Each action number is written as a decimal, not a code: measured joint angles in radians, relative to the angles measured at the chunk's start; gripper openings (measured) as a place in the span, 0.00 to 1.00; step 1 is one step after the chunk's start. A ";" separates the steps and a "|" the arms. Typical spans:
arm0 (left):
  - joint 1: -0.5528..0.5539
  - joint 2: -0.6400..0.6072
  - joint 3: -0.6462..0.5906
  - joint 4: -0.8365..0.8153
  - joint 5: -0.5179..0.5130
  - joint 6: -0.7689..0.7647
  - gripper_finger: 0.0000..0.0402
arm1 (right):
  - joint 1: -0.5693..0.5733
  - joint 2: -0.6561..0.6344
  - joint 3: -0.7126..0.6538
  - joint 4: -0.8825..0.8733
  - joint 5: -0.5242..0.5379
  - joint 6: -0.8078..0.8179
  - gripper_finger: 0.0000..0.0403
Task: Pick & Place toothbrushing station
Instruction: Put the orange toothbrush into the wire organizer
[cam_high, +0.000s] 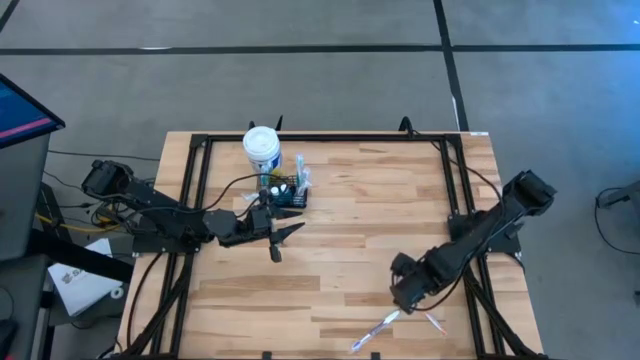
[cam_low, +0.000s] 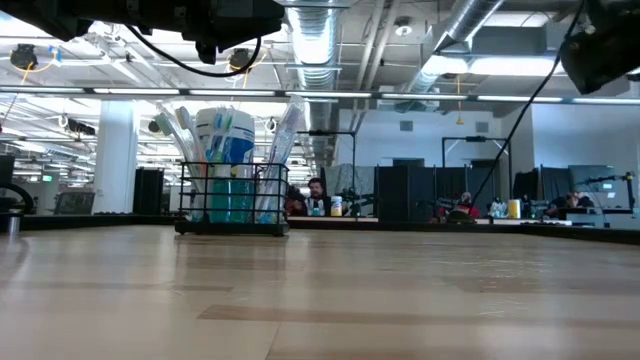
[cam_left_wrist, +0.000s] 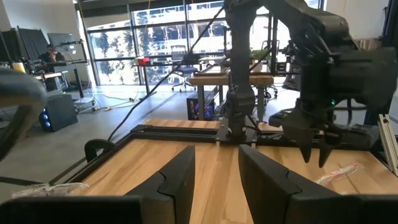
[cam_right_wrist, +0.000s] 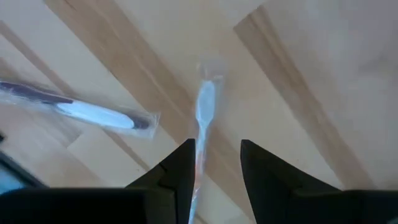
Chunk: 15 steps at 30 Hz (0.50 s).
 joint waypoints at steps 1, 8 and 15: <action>0.000 0.000 0.000 0.000 0.000 0.000 0.29 | 0.009 0.014 0.000 0.006 0.000 0.013 0.29; 0.000 0.000 0.000 -0.002 0.000 0.000 0.29 | 0.059 0.101 0.000 0.113 -0.046 0.023 0.29; 0.000 0.000 0.000 -0.002 0.000 0.000 0.29 | 0.070 0.143 0.000 0.118 -0.052 0.029 0.29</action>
